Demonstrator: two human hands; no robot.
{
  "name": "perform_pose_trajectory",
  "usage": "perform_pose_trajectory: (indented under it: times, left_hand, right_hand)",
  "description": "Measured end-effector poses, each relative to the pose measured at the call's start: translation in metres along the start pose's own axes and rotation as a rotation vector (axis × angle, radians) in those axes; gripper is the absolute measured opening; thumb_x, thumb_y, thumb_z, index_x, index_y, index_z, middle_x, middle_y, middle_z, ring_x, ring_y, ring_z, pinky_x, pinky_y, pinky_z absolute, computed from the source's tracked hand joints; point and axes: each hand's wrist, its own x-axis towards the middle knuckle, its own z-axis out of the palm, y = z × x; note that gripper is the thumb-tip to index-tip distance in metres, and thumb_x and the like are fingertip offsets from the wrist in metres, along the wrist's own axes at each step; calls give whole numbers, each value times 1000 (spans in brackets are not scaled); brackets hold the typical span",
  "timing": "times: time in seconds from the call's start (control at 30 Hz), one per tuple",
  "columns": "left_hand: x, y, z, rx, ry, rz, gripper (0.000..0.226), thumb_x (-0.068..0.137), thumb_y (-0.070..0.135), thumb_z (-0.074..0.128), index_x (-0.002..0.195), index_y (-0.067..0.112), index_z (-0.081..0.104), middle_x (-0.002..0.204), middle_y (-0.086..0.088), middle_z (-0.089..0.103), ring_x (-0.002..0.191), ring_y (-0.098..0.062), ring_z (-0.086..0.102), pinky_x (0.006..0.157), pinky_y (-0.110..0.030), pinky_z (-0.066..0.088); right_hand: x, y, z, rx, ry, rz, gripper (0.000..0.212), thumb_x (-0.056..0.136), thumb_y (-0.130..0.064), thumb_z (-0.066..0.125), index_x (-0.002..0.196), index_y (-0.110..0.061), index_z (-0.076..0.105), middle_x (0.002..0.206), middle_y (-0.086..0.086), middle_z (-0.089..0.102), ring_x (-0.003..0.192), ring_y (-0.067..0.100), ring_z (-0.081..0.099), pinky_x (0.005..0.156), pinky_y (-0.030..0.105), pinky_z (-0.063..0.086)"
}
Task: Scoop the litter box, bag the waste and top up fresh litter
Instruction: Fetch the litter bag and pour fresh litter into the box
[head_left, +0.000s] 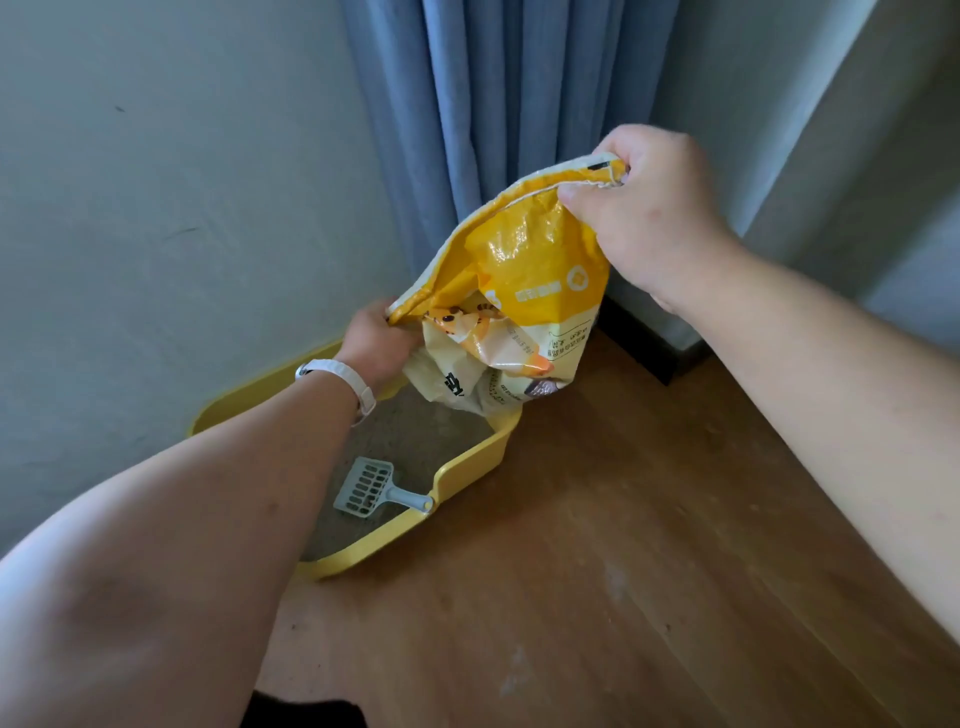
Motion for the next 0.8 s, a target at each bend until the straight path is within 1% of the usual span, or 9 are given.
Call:
perform_pose_trajectory:
  times: [0.1,0.17,0.27,0.4,0.53,0.63,0.7,0.77,0.8]
  left_hand:
    - [3,9,4,18,-5,24,12,90,18,61,99,17,68,90,-6,71,83,-19,67,71,-31,54]
    - [5,12,4,47,4,42,8,89,19,63,96,18,66,85,-4,69,80,-19,65,68,-30,52]
    - [6,18,8,70,-1,73,12,86,19,69,95,13,66,82,-4,66,77,-20,62,69,-34,52]
    - [3,29,16,69,-9,102,10,85,16,72,94,13,69,87,-8,71,81,-22,66,75,-39,55]
    - [2,41,25,110,-21,167,4,87,13,68,91,10,68,82,-8,67,73,-20,60,66,-35,51]
    - [-1,49,36,163,-63,223,7,89,13,65,83,16,67,70,-2,60,61,-16,53,57,-30,45]
    - [-3,55,44,212,-86,263,11,90,16,65,80,21,65,67,2,57,58,-15,50,52,-26,40]
    - [-3,60,49,270,-95,325,13,88,15,65,79,24,64,70,3,59,61,-15,53,54,-25,40]
    - [-3,63,51,300,-103,351,13,88,15,65,80,26,64,73,4,60,65,-15,55,55,-25,40]
  right_hand:
    - [-5,19,-14,-50,8,49,16,85,-27,66,91,-12,64,84,2,62,80,20,59,69,33,48]
    - [-9,32,-20,-100,11,81,16,87,-27,65,94,-12,63,86,0,61,81,18,56,68,31,44]
    - [-18,59,-29,-114,-9,155,12,91,-27,62,91,-15,58,76,-6,55,78,17,52,59,28,37]
    - [-32,96,-43,-188,-86,238,17,94,-29,58,88,-14,55,70,-7,51,73,21,51,62,31,35]
    - [-48,126,-55,-334,-224,275,29,95,-34,55,76,-15,46,66,0,47,62,20,44,53,33,28]
    - [-68,151,-56,-529,-401,327,37,95,-41,53,70,-16,42,66,1,48,64,24,49,49,31,25]
    - [-79,162,-54,-644,-588,378,34,94,-43,52,72,-18,45,73,0,53,73,25,53,51,30,30]
    - [-84,163,-49,-713,-736,389,24,90,-43,54,81,-21,48,90,0,57,84,25,56,62,30,40]
    - [-83,160,-47,-732,-776,359,23,86,-44,55,86,-23,46,97,-1,54,91,24,55,68,31,42]
